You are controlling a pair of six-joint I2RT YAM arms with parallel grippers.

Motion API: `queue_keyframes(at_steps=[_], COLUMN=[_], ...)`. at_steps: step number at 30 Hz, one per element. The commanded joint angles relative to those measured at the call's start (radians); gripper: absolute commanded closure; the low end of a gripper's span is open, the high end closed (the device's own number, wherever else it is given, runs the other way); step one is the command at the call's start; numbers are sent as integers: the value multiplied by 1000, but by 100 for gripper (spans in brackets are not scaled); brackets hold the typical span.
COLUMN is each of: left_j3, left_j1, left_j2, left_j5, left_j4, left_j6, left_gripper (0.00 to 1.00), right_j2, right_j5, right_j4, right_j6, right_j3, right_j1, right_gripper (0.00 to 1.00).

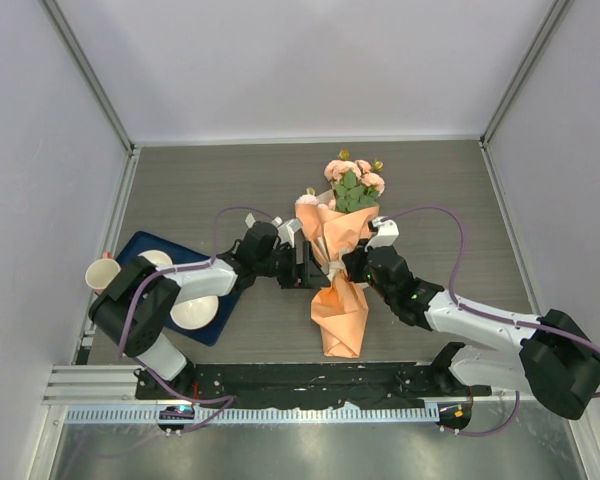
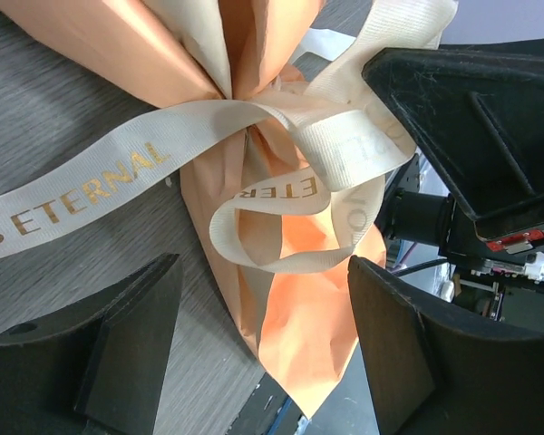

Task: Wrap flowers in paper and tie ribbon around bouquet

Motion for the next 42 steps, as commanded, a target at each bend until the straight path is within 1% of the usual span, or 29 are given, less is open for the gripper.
queue_keyframes(at_steps=[1,4,8,11,14,15,20,23,24,26,27,28,29,30,31,33,34,36,37,38,39,41,42], left_j3=[4,2,13,30,29,27,22,24,24,35,42,51,68,76,82,90,93,96,101,108,113,110,107], left_j1=[-2,-3,-3,-3,-3,-3,-2,-3,-3,-2,-3,-3,-3,-3,-3,-3,-3,-3,-3,-3,-2,-2,-2], left_j2=[14,37,37,42,37,34,22,13,4,-6,-10,-12,-12,-9,-15,-25,-39,-56,-61,-67,-67,-62,-59], left_j5=[20,27,12,10,10,9,13,15,17,7,-12,-19,-23,-29,-63,-111,-159,-207,-268,-296,-321,-342,-361], left_j4=[137,214,234,207,194,182,153,141,124,77,-9,-58,-104,-197,-247,-368,-403,-492,-526,-555,-600,-614,-644], left_j6=[-22,-36,-35,-28,-30,-30,-22,-22,-21,-10,-7,-1,1,-1,-2,-21,-25,-41,-42,-56,-62,-76,-103], left_gripper=[23,23,25,31,42,50,64,83,93,100,100,100,100,100,100,100,100,100,100,100,100,100,100], right_j2=[-25,-23,-23,-25,-23,-25,-25,-25,-25,-34,-37,-42,-43,-42,-36,-30,-25,-2,7,33,46,73,102], right_j5=[19,18,18,24,33,41,56,90,102,134,156,177,211,267,284,318,329,352,375,395,409,439,424], right_j4=[27,30,22,21,19,18,13,-13,-22,-53,-71,-118,-157,-203,-255,-298,-323,-346,-370,-386,-401,-454,-456], right_j6=[4,9,6,14,38,46,96,144,158,204,230,254,332,372,397,443,460,486,494,511,526,584,592], right_j3=[3,0,9,9,4,6,7,16,19,29,33,45,53,64,82,87,92,102,108,115,118,133,135], right_j1=[1,-1,-1,-1,-1,-1,-1,-1,-1,-1,-1,1,-1,1,1,1,-1,1,1,1,1,-14,-31], right_gripper=[100,100,100,100,100,100,100,100,100,100,100,100,100,100,100,100,100,100,100,100,100,100,100])
